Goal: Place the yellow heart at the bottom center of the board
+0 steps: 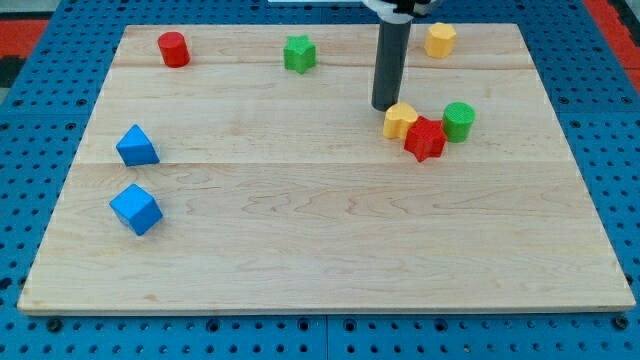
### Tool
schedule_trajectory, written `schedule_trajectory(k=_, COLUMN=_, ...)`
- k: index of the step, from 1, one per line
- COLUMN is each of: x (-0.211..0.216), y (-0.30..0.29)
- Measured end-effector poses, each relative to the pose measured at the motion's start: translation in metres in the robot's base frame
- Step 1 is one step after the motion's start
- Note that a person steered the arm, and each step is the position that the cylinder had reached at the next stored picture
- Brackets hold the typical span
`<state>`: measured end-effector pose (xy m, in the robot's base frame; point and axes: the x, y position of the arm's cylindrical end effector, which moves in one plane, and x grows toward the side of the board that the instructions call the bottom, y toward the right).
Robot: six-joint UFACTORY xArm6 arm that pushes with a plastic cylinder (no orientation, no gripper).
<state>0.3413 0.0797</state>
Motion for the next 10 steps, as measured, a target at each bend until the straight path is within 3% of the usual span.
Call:
schedule_trajectory(k=1, x=0.005, y=0.020)
schedule_trajectory(k=3, x=0.071, y=0.032)
schedule_trajectory(k=4, x=0.102, y=0.008)
schedule_trajectory(k=7, x=0.084, y=-0.083)
schedule_trajectory(k=10, x=0.173, y=-0.067)
